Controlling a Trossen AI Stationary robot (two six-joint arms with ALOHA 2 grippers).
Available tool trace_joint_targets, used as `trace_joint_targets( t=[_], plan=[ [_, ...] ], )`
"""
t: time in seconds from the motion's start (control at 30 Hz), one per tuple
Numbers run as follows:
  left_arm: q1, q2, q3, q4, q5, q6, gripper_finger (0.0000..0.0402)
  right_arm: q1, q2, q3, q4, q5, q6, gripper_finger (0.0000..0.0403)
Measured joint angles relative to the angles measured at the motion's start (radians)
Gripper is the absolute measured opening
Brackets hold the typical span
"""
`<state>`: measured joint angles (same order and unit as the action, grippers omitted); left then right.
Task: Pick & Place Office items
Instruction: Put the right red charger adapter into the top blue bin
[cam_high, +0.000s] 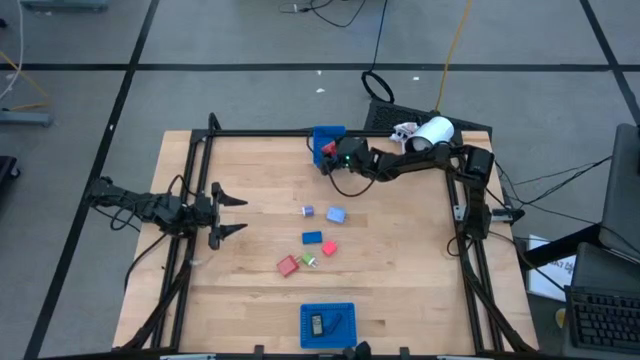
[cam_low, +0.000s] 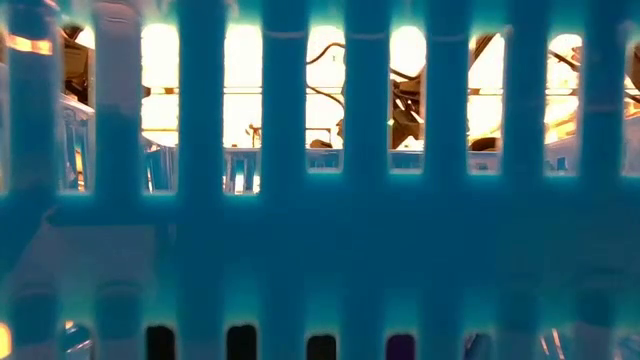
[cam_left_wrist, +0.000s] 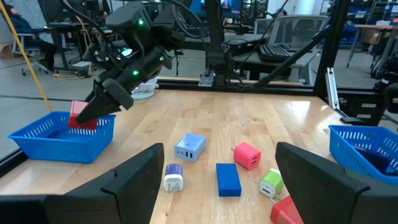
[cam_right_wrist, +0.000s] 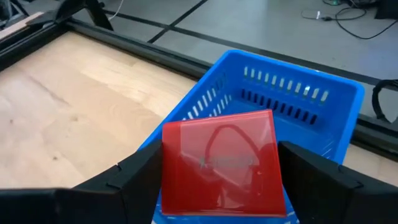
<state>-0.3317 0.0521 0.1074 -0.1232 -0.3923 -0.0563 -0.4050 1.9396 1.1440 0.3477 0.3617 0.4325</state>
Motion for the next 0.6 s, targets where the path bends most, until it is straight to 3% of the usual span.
trace_joint_targets(
  t=[0.6],
  plan=[
    [0.000,0.000,0.000,0.000,0.000,0.000,0.0328,0.000,0.000,0.000,-0.001,-0.006,0.000,0.0294]
  ],
)
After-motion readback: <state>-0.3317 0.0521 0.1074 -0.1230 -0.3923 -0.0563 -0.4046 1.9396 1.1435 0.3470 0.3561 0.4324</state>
